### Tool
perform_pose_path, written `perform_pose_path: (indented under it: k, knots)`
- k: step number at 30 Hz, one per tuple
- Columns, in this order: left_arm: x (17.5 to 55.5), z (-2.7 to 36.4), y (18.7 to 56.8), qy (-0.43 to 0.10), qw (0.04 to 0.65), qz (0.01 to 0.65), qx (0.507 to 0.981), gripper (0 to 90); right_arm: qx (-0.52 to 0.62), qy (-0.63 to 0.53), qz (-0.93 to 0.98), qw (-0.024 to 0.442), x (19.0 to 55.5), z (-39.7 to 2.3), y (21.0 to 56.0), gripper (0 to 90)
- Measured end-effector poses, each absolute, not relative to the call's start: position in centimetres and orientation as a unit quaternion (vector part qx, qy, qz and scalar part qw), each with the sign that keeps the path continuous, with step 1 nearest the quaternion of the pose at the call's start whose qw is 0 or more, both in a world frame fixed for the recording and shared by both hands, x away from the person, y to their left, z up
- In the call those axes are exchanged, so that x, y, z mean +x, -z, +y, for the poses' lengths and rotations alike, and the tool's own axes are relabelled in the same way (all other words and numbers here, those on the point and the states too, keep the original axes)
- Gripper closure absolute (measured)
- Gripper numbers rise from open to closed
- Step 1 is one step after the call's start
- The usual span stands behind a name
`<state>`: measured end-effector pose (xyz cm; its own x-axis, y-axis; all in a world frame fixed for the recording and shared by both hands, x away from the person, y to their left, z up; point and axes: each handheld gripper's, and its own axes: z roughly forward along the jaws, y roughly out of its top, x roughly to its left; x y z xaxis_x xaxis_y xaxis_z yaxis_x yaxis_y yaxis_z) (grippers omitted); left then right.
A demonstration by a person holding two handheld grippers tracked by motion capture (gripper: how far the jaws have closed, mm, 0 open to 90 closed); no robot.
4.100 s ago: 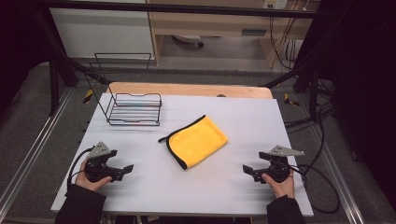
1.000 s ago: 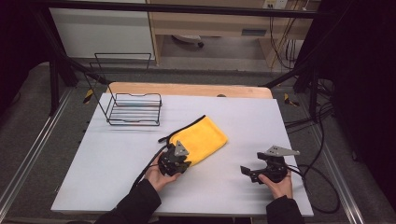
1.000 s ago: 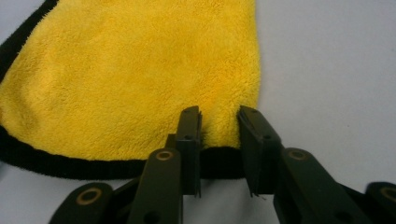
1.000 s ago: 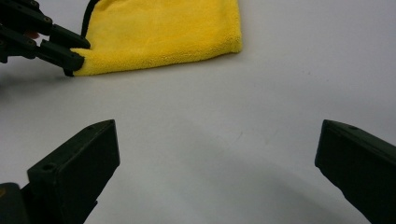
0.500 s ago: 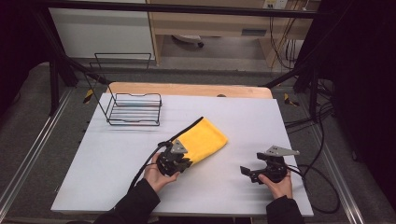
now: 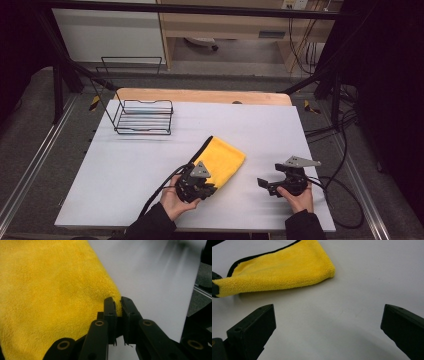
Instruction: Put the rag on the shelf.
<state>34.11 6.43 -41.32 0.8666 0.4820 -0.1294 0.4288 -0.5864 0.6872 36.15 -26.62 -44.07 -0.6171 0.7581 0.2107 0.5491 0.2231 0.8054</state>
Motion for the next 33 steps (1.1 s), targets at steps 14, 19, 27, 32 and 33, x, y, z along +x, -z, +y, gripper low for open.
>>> perform_pose_path:
  k: [14,19,27,32,33]
  knots:
    - [37.0,10.7,40.4,-0.091,0.398,0.314,0.857,43.2,0.423,-0.458,0.774,0.115,36.1,-26.6,44.1,0.5]
    - [39.8,13.3,41.5,-0.109,0.361,0.374,0.847,38.5,0.423,-0.457,0.774,0.114,36.2,-26.6,44.1,0.5]
    - [40.5,13.4,43.9,-0.081,0.331,0.391,0.855,42.6,0.424,-0.456,0.774,0.114,36.1,-26.6,44.1,0.5]
    - [40.6,13.4,44.0,-0.060,0.334,0.397,0.853,49.9,0.423,-0.457,0.774,0.115,36.1,-26.6,44.1,0.5]
    - [40.6,13.4,44.0,-0.059,0.336,0.398,0.852,52.7,0.424,-0.457,0.773,0.114,36.2,-26.6,44.1,0.5]
